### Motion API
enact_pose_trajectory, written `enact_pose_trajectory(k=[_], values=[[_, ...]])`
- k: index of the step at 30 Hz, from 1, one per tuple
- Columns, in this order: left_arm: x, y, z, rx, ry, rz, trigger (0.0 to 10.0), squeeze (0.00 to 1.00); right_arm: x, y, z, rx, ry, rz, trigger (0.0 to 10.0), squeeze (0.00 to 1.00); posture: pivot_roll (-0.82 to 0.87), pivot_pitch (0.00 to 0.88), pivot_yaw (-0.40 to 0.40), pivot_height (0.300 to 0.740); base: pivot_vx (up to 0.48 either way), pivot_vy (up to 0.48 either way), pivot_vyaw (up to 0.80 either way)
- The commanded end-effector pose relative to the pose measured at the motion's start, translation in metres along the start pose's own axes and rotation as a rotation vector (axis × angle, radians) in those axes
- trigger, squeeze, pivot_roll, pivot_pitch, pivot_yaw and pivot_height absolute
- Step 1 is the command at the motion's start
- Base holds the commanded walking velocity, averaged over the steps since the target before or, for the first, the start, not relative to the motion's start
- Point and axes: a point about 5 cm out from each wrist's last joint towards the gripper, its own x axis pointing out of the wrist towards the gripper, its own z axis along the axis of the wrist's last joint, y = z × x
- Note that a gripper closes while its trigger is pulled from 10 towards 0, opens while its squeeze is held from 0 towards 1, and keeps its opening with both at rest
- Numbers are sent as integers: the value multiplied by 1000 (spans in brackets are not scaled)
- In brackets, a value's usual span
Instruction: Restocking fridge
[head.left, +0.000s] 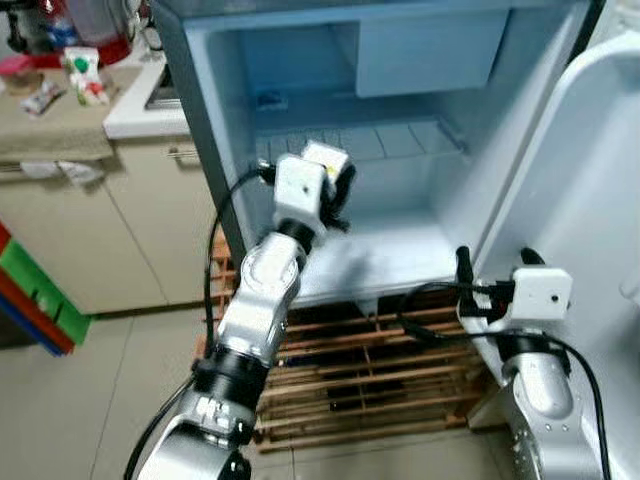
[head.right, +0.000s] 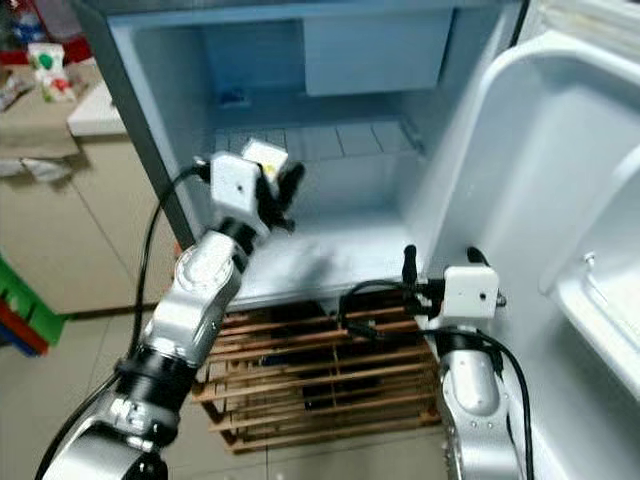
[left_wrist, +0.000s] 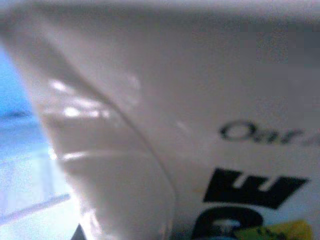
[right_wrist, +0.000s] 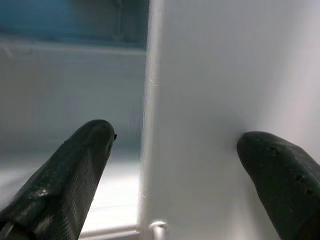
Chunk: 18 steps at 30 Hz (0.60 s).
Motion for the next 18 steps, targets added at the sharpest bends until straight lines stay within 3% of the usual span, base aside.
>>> enact_pose_trajectory(k=[1,9,18], values=[[9,-14,1,-7,22,-41,10000,0,4,6,9,-11,-35,50,10000,47,-213,0,49,740,0,0,0],[27,-22,-1,-74,82,-42,10000,0,-4,9,8,-13,-18,65,10000,51,-244,10,60,740,0,0,0],[22,-18,-13,-129,117,6,10000,0,-18,-5,4,-56,16,54,10000,51,-265,15,68,740,0,0,0]])
